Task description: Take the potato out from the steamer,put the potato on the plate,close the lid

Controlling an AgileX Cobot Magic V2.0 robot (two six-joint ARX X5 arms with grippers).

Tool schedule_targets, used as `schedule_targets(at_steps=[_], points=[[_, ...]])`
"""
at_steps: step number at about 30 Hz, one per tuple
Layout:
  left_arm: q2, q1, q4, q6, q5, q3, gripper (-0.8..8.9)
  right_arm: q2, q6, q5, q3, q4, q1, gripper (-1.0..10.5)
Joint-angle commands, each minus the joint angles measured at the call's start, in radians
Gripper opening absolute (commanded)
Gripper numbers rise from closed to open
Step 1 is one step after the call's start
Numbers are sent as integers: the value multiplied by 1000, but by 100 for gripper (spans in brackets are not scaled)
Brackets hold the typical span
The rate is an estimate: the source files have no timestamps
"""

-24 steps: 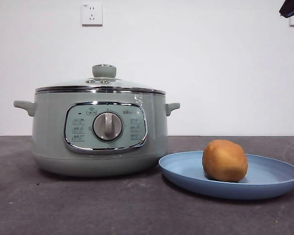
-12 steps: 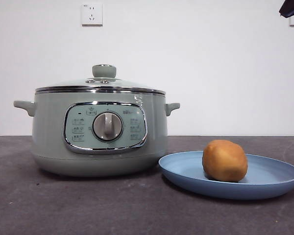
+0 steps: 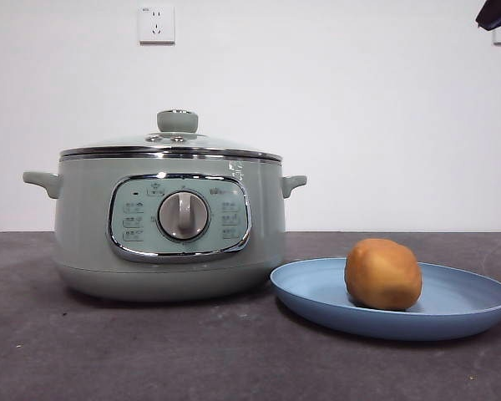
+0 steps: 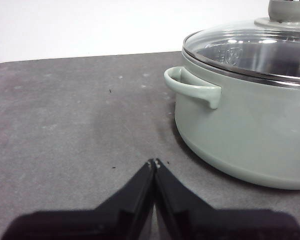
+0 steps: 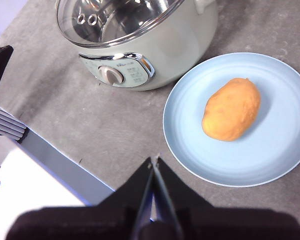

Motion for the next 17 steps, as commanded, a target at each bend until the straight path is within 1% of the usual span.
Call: schedule_targets(at_steps=[1, 15, 17], points=[[-3, 2, 0, -6, 2, -15, -4, -1, 9, 3, 5, 5, 1, 0], [-3, 2, 0, -6, 2, -15, -4, -1, 8, 3, 5, 4, 1, 0], [-3, 2, 0, -6, 2, -15, -4, -7, -39, 21, 5, 14, -6, 0]])
